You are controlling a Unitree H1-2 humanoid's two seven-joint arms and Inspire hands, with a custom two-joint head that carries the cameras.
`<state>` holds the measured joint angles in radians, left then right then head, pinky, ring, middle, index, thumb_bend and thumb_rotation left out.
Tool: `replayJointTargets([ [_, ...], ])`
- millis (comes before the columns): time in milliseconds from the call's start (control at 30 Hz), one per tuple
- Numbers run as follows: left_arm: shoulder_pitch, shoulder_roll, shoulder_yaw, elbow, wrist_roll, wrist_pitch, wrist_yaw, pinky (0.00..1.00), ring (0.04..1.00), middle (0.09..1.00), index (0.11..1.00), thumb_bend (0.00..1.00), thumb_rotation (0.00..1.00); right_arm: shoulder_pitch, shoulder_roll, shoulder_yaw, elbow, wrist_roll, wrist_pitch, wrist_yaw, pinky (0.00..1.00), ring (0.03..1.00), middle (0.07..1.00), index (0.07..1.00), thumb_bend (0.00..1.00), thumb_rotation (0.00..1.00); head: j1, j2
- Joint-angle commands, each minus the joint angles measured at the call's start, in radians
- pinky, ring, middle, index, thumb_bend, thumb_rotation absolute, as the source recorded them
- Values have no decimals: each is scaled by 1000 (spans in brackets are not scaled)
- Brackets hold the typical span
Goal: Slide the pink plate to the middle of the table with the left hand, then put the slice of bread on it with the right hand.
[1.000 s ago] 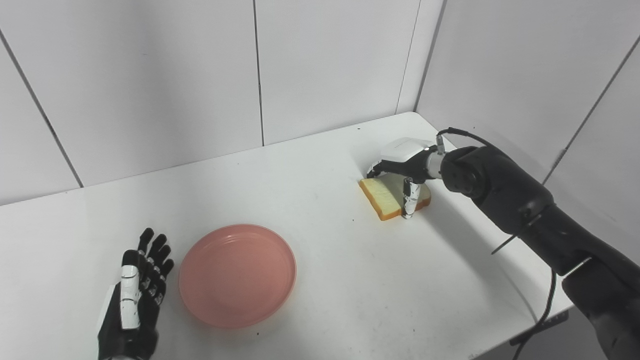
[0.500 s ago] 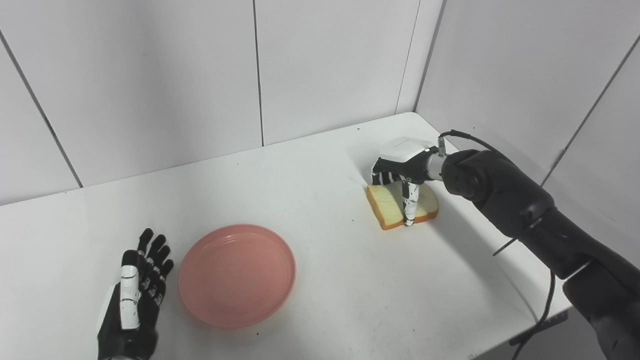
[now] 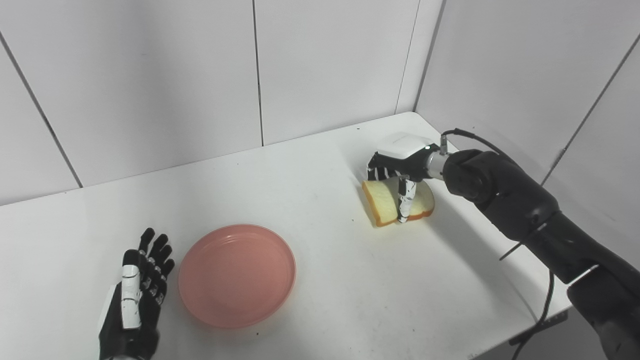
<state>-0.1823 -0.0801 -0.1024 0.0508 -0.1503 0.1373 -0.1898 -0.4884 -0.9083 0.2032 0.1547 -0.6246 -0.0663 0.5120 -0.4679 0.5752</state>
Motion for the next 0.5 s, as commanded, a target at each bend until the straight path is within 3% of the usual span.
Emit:
replayJointTargets([
  [0, -6, -9, -8, -35, 5, -4, 6, 998, 987, 974, 969, 767, 1000, -43, -36, -33, -59, 13, 8, 9, 401, 456, 491, 487, 528, 0, 2, 0],
  [367, -10, -29, -12, -12, 13, -34, 26, 983, 983, 974, 973, 737, 1000, -63, -20, -74, -186, 60, 65, 87, 401, 454, 457, 522, 525, 0, 30, 3],
  [467, -13, -33, -17, -6, 22, -39, 30, 980, 981, 973, 973, 733, 1000, -69, -7, -78, -210, 81, 40, 84, 383, 443, 456, 520, 525, 0, 57, 4],
])
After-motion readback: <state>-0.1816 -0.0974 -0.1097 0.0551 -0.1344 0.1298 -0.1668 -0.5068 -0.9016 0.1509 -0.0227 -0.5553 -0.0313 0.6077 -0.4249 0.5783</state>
